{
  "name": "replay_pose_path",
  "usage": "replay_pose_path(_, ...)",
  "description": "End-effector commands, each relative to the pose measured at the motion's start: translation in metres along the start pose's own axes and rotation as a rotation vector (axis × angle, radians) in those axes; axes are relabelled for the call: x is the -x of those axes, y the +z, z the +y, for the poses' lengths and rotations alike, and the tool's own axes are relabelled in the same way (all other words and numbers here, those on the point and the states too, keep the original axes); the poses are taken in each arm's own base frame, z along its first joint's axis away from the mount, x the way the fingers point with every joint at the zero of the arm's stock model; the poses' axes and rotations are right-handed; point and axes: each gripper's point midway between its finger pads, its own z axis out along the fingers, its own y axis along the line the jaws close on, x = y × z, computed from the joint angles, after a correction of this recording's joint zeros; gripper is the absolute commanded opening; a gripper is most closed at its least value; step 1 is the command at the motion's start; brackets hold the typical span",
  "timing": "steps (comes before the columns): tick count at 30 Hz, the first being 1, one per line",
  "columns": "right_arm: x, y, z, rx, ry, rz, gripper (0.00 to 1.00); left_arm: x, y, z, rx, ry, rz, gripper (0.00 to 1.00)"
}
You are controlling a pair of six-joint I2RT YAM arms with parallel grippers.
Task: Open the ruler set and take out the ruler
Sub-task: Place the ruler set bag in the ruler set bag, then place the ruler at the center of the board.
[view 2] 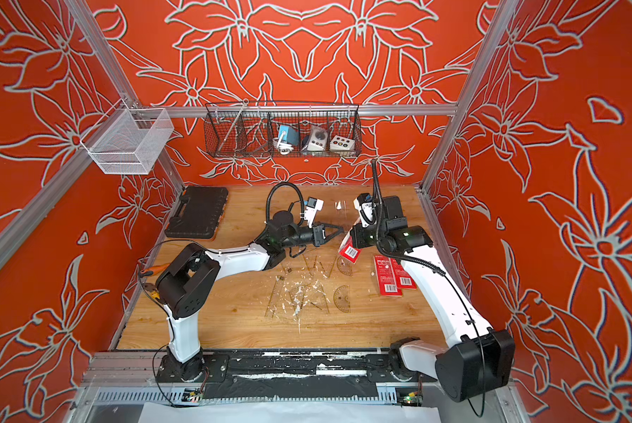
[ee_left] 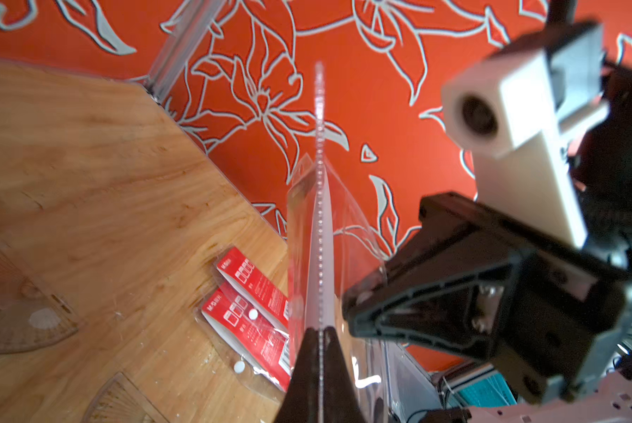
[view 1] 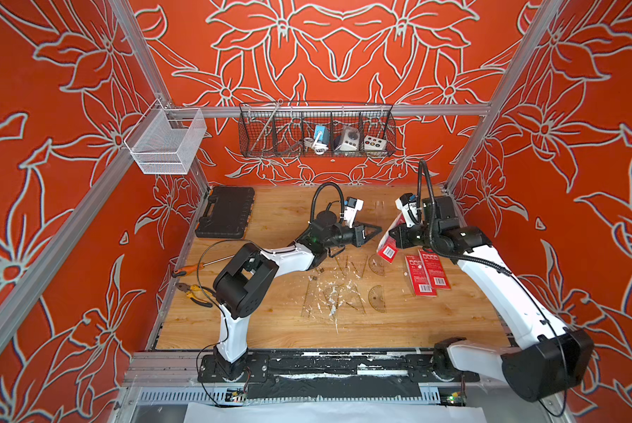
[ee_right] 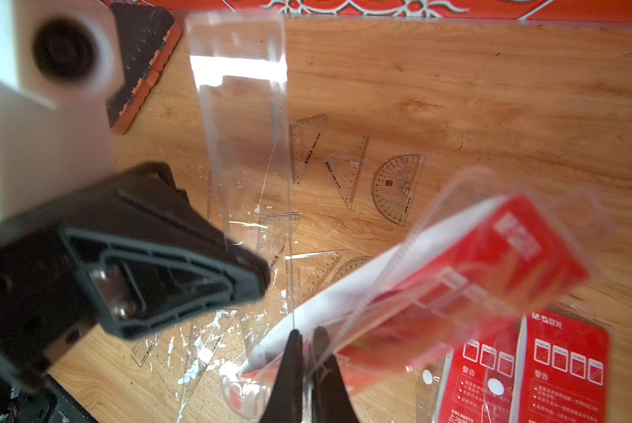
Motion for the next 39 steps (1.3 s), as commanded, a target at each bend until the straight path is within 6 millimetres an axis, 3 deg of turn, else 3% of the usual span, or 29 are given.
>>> replay_pose_path(1, -0.015, 0.006, -0.005, -0.011, -0.035, 0.066, 0.0, 0.055, -0.005, -0.007, -0.04, 0.004, -0.084, 0.0)
replay_pose_path(5, -0.02, 0.009, -0.022, -0.101, -0.048, 0.109, 0.0, 0.077, -0.015, -0.001, -0.049, -0.022, -0.05, 0.0)
replay_pose_path(9, -0.025, 0.005, -0.053, -0.266, -0.079, 0.196, 0.0, 0.072, -0.041, 0.027, 0.028, -0.068, -0.011, 0.0)
replay_pose_path(17, -0.024, -0.047, -0.103, -0.601, -0.151, 0.316, 0.0, 0.008, -0.101, 0.121, 0.197, -0.252, 0.105, 0.0)
replay_pose_path(21, -0.042, -0.074, -0.128, -0.783, -0.179, 0.461, 0.0, -0.003, -0.116, 0.159, 0.27, -0.306, 0.128, 0.0)
replay_pose_path(23, -0.052, -0.077, -0.136, -0.825, -0.178, 0.519, 0.0, -0.006, -0.121, 0.173, 0.292, -0.326, 0.13, 0.0)
replay_pose_path(30, -0.085, -0.049, -0.147, -0.806, -0.135, 0.616, 0.0, -0.025, -0.129, 0.218, 0.351, -0.407, 0.18, 0.0)
replay_pose_path(35, -0.101, -0.017, -0.139, -0.696, -0.086, 0.613, 0.0, -0.037, -0.139, 0.241, 0.411, -0.44, 0.194, 0.0)
replay_pose_path(39, -0.107, -0.001, -0.135, -0.642, -0.065, 0.597, 0.11, -0.041, -0.144, 0.249, 0.446, -0.45, 0.198, 0.06)
